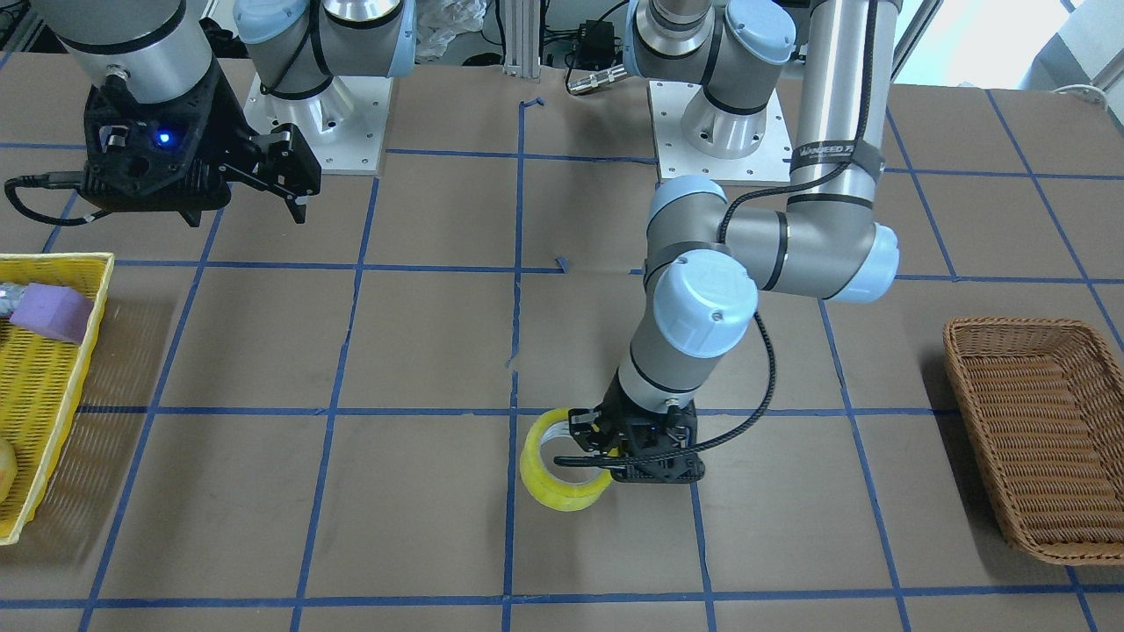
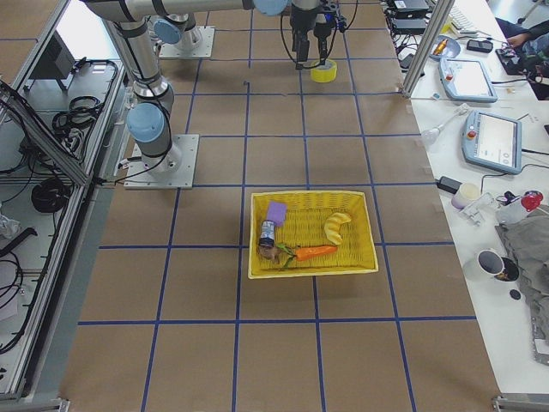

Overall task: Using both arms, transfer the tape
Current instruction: 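Carry the tape roll with the left gripper into the wicker basket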

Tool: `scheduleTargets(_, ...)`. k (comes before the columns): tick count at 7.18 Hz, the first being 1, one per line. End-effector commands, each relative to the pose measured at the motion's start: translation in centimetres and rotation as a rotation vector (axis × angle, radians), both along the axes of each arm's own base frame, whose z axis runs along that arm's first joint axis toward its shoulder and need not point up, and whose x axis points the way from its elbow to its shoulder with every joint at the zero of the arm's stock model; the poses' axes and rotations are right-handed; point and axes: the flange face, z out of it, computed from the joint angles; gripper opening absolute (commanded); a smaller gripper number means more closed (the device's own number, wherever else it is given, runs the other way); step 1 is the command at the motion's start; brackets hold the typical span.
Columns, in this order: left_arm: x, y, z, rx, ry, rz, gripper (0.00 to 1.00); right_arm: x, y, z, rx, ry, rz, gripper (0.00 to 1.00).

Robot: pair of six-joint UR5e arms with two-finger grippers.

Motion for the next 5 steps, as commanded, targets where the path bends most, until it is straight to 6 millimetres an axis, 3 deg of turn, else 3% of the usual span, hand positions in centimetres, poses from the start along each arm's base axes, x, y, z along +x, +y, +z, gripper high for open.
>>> scheduleTargets(1, 11.0, -1.8, 8.2, 0.021, -0.025, -0.017, 0.00, 0.0, 0.2, 0.3, -0.007, 0.000, 0.002, 1.00)
scheduleTargets(2, 18.8, -2.1, 12.0, 0.064, -0.030, -0.065, 0.00, 0.0, 0.4, 0.5, -0.007, 0.001, 0.002, 1.00)
scheduleTargets(3, 26.2, -2.0, 13.6, 0.069, -0.031, -0.081, 0.00, 0.0, 0.4, 0.5, -0.008, 0.001, 0.003, 1.00)
scheduleTargets(5, 41.8, 0.0, 12.8, 0.041, -0.068, -0.234, 0.00, 0.1, 0.5, 0.5, -0.007, 0.000, 0.005, 1.00)
